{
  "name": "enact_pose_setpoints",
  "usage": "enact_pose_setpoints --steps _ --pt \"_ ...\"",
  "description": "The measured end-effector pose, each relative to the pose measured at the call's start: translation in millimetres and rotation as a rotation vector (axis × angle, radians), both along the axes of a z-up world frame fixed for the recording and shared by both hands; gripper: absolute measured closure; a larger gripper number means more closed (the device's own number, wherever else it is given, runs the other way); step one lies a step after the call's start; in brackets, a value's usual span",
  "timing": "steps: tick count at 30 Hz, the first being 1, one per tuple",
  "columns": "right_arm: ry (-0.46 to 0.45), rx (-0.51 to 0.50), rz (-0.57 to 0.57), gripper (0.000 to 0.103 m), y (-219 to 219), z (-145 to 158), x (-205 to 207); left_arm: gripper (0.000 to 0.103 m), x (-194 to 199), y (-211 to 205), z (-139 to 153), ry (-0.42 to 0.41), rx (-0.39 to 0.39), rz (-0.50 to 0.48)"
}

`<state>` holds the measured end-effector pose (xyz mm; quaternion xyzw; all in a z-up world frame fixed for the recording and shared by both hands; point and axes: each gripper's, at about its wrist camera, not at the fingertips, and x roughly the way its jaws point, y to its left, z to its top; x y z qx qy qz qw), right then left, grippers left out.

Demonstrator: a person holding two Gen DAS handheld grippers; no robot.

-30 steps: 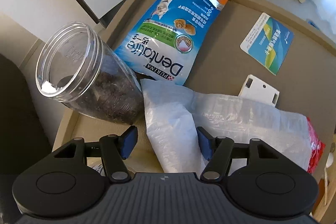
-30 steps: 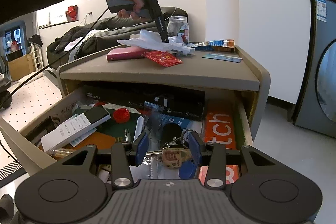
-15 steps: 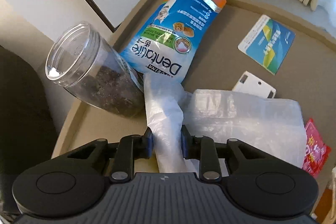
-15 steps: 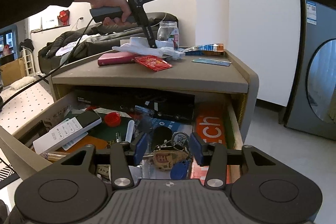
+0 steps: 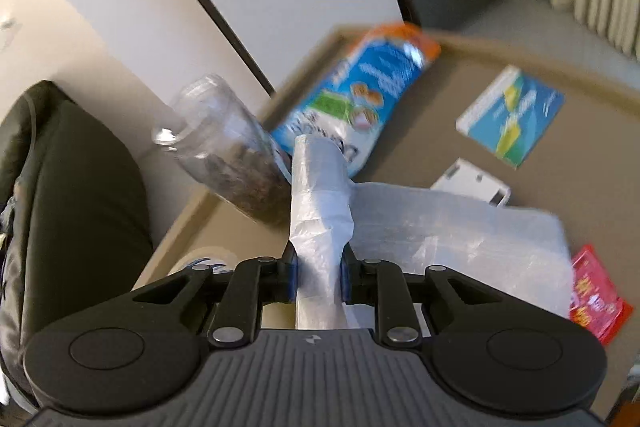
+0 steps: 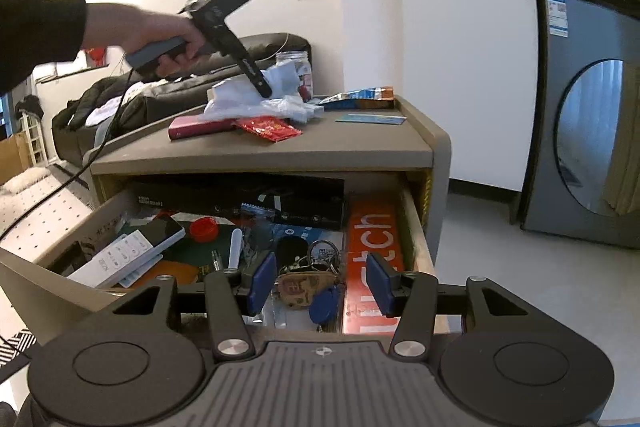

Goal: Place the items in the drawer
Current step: 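Close the left gripper on the white plastic bag, then lift the white plastic bag up off the nightstand with the left gripper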

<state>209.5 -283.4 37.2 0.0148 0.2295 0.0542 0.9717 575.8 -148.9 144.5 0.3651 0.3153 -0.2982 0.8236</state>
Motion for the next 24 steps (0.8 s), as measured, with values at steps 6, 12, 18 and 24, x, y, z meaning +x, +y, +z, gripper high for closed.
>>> enact_pose_setpoints --steps 6,12,18,24 --pt "-0.008 -0.011 -0.017 0.049 2.3 2.0 -3.4 0.082 -25.4 22.7 24.8 -0.074 -0.166 0.049" --pt "-0.016 -0.022 -0.036 0.049 5.2 1.9 -5.0 0.082 -57.2 51.7 45.5 -0.172 -0.346 0.115" --pt "-0.023 -0.028 -0.060 0.049 7.6 1.4 -7.5 0.082 -92.6 85.1 64.2 -0.235 -0.495 0.150" --pt "-0.027 -0.047 -0.091 0.048 11.9 2.0 -8.8 0.082 -135.6 120.7 83.9 -0.298 -0.613 0.169"
